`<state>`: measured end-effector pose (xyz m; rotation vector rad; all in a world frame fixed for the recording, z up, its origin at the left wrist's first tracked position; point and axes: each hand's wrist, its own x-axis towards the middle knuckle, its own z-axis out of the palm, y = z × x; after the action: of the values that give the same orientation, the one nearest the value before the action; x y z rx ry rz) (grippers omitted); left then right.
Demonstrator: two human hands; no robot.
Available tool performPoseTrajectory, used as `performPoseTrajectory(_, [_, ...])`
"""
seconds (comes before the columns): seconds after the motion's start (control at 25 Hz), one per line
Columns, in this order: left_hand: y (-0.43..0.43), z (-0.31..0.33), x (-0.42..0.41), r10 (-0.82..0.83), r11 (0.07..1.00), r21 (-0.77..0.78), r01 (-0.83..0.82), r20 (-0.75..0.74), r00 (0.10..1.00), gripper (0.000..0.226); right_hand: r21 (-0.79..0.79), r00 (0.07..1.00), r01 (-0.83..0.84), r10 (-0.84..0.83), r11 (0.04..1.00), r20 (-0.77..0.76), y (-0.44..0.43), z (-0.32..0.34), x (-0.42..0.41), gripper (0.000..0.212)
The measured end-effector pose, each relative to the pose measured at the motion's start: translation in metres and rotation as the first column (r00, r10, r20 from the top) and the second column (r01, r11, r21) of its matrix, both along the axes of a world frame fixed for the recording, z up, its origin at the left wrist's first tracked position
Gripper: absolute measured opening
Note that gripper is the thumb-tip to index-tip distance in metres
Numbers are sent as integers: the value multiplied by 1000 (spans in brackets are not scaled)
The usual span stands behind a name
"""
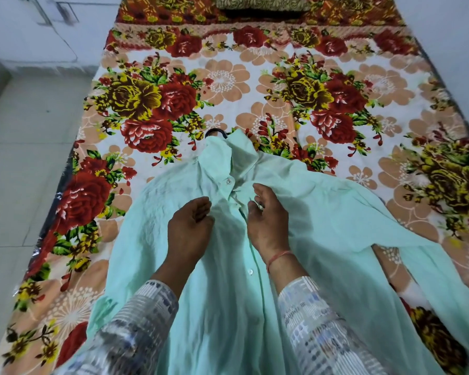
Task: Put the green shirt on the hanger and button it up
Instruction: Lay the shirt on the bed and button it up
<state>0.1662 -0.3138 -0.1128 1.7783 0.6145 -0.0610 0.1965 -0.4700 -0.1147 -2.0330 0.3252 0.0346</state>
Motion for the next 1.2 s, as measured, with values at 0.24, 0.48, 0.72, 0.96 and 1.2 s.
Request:
performPoseTrajectory(0.24, [-74, 38, -25, -151, 984, -77, 159, 111, 982, 43, -32, 992, 8, -5, 999, 123, -38, 28, -40, 34])
performPoseTrajectory(0.48, [-153, 52, -46, -199, 975, -73, 208, 109, 974, 38, -1, 993, 34, -33, 999, 109, -113, 38, -67, 34])
performPoseTrajectory(0.72, [-255, 55, -82, -249, 966, -55, 254, 78, 965, 39, -41, 993, 60, -55, 997, 103, -207, 35, -116, 29])
performPoseTrajectory(0.96, [-376, 42, -142, -402, 915, -31, 402, 4, 915, 29, -180, 984, 180, -176, 967, 37, -339, 27, -188, 33])
performPoseTrajectory(1.2, [-474, 25, -200, -470, 881, -4, 474, -129, 873, 17, -616, 933, 224, -348, 755, -87, -466, 19, -259, 51])
